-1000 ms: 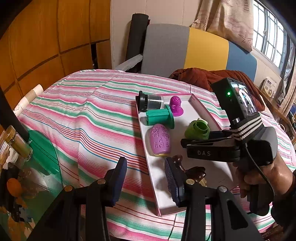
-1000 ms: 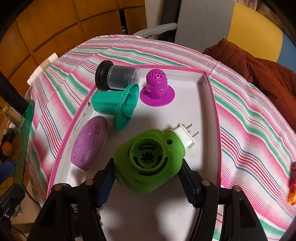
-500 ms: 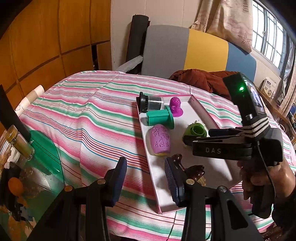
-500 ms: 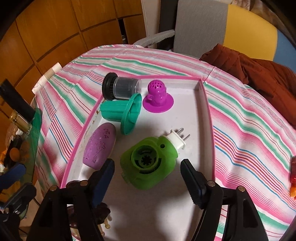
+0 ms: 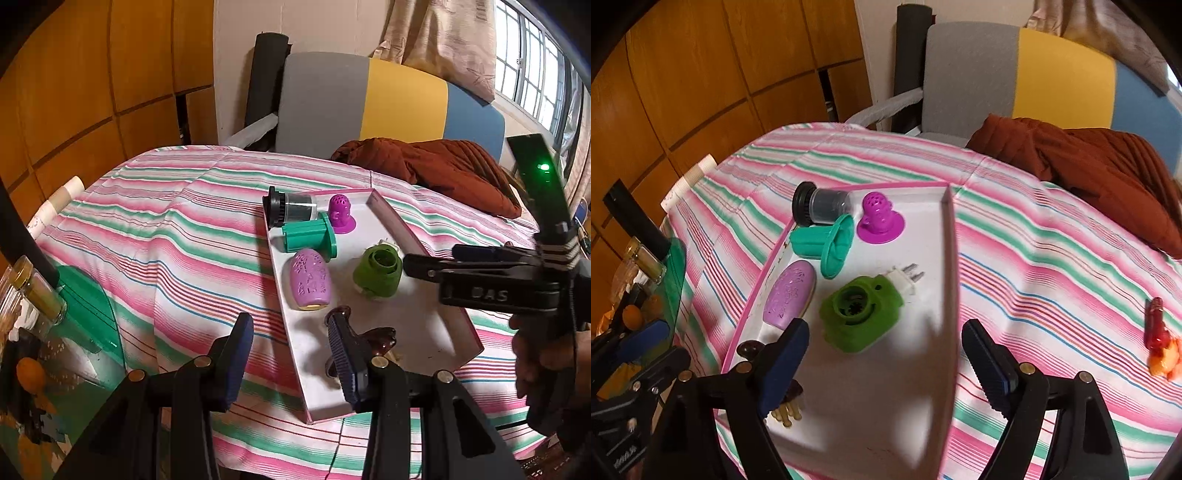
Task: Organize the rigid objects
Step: 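Move both tools back toward the red cylinder and orange blocks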
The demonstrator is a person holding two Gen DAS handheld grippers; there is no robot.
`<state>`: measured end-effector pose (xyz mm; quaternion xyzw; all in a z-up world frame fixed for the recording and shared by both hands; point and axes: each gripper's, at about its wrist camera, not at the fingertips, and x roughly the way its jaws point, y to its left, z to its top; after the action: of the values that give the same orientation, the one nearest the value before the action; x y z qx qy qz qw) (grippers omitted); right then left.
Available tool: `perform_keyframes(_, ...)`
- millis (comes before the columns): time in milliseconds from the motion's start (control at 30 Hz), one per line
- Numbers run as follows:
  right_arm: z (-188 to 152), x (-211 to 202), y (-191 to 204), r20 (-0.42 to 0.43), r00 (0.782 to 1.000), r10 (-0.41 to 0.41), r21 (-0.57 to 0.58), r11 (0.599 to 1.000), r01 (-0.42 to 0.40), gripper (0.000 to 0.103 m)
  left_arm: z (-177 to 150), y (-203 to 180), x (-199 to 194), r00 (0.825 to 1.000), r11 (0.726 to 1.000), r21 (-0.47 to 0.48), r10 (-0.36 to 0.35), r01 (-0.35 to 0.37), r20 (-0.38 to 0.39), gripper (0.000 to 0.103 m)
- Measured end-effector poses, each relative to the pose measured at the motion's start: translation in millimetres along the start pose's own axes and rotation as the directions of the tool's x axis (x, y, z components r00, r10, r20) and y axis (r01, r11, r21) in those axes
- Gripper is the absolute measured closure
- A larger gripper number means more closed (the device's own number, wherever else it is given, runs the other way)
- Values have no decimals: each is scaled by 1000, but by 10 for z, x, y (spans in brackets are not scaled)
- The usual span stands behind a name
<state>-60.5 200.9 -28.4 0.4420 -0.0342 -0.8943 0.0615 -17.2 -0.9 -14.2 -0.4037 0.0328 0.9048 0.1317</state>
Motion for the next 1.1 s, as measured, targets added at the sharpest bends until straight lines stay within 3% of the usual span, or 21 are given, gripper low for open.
perform_keyframes(367, -196, -430, -640, 51, 996, -75, 94, 993, 70, 17, 61, -184, -24, 1000, 999, 44, -17, 17, 8, 61)
perform_keyframes(533, -408, -565, -1176, 16, 986, -167, 155, 974, 163, 17, 116, -333, -57, 999, 996, 79, -37, 36, 19, 61)
perform_keyframes(700, -649, -729, -1895, -35, 959, -281, 249, 927, 281, 17, 201, -540, -88, 998, 991, 122, -60, 55, 33, 61)
perform_keyframes(833, -871, -880, -2563, -64, 924, -377, 387, 844, 371, 16, 295, -787, -103, 995, 983, 161, -96, 89, 34, 61)
perform_keyframes(933, -1094, -990, -3009, -90, 893, -440, 503, 754, 422, 16, 376, -1045, -118, 990, 972, 199, -138, 128, 37, 61)
perform_keyframes(1033, -1323, -1112, -3375, -163, 863, -478, 646, 610, 459, 16, 444, -1315, -81, 982, 958, 225, -186, 178, 17, 61)
perform_keyframes(1100, -1424, -1231, -3560, -158, 862, -482, 725, 536, 433, 16, 473, -1508, -26, 978, 949, 242, -209, 204, -5, 61)
